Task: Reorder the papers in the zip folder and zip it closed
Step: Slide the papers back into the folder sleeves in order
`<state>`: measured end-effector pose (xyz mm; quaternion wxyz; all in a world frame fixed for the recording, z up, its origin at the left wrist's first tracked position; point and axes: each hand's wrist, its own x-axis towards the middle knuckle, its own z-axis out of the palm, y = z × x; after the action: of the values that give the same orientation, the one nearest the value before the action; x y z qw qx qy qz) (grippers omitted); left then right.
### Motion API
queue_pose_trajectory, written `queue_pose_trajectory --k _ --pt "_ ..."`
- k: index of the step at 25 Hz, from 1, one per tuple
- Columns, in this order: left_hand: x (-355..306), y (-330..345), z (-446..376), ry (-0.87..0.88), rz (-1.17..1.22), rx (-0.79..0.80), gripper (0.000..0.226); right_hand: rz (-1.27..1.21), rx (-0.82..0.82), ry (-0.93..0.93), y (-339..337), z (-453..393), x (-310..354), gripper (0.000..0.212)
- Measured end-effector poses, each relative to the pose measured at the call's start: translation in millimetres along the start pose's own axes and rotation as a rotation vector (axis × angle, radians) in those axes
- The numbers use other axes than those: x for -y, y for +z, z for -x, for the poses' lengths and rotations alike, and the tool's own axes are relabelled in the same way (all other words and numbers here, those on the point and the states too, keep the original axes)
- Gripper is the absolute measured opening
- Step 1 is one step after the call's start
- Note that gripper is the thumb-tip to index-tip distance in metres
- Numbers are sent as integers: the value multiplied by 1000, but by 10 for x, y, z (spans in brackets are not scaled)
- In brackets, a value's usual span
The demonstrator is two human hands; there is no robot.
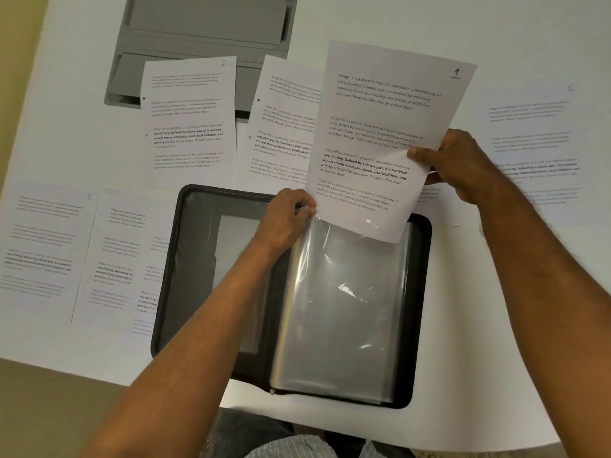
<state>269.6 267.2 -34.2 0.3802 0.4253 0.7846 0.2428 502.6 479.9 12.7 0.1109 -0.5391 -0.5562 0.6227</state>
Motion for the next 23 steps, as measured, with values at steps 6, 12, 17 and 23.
queue_pose_trajectory --k 6,12,17,23 --pt "117 -58 -23 -117 74 -24 21 25 12 -8 -3 -52 90 33" --pt "122 -122 -156 -175 140 -25 12 44 12 -3 -52 -56 97 35" --pt "113 -141 -250 -167 9 -1 2 62 9 6 -67 -53 79 34" --pt "118 -171 -316 -187 -112 84 11 90 20 -7 -38 -110 57 34"
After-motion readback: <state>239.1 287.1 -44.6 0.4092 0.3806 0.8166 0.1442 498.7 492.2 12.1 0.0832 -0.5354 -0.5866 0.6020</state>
